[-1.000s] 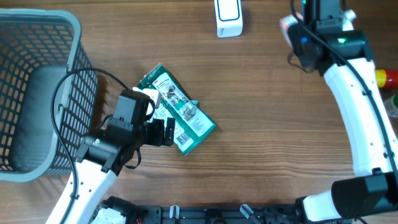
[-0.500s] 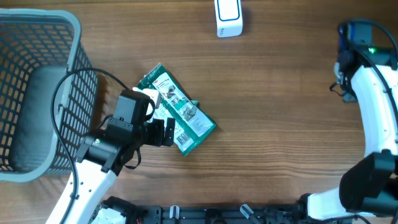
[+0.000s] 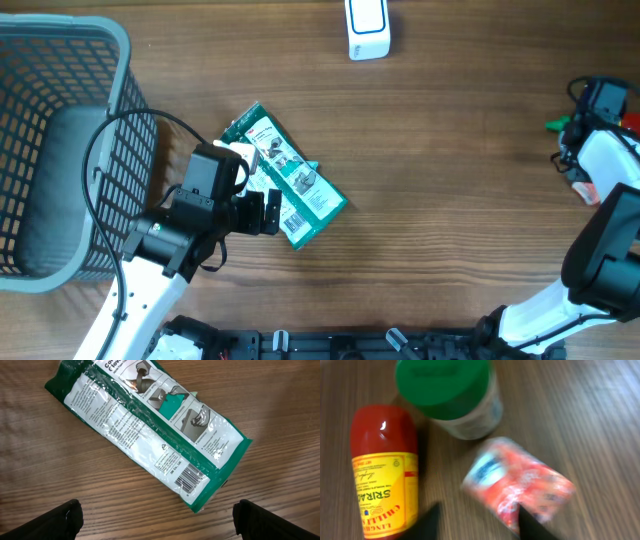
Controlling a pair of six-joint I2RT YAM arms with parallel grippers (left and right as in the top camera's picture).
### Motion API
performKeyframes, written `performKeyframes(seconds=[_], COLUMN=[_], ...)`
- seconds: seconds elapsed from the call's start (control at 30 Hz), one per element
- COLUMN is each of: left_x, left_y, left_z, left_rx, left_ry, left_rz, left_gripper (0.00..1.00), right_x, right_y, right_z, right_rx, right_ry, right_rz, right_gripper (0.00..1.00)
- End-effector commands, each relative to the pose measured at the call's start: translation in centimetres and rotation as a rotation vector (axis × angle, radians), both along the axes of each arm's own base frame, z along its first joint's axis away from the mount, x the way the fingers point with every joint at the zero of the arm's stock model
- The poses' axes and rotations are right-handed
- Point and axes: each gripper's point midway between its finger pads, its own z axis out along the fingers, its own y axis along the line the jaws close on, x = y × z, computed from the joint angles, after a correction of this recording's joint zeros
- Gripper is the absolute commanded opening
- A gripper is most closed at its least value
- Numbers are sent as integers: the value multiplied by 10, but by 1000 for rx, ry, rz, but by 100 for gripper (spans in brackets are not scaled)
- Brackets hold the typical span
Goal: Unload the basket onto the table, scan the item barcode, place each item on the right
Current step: 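Carry the Kleenex pack to the right side and release it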
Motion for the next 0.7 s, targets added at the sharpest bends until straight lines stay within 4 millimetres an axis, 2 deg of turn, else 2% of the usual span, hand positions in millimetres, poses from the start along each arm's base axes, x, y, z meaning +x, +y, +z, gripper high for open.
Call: performKeyframes(seconds=[0.0, 0.03, 0.13, 0.2, 0.23, 0.3, 0.43, 0.5, 0.6, 0.67], left_x=[-1, -1, -1, -1, -1, -1, -1, -1, -1, -1], left_y=[-1, -1, -1, -1, -1, -1, -1, -1, -1, -1], left_z=[-1, -1, -1, -1, -1, -1, -1, -1, -1, -1], left_rx=[-4, -4, -4, -4, -4, -4, -4, -4, -4, -4], left_ry=[2, 2, 2, 2, 2, 2, 2, 2, 2, 2], left_rz=[-16, -16, -16, -17, -16, -16, -17, -17, -17, -17], left_gripper=[100, 100, 100, 100, 100, 100, 100, 100, 100, 100], right_x=[24, 32, 58, 71, 79, 89, 104, 105, 103, 99], right_y=[8, 11, 31, 56, 79, 110, 167, 201, 263, 296], right_z=[-1, 5, 30, 45, 54, 62, 75, 79, 83, 81], right_rx=[77, 92, 150, 239, 321, 405, 413, 401, 346, 320], right_ry=[0, -18, -109, -203, -271, -329, -351, -347, -351, -347], right_rz=[203, 252, 410, 518, 599, 734, 1134, 1343, 1714, 1876], right_gripper=[90, 99, 100, 100, 100, 99, 100, 100, 100, 100])
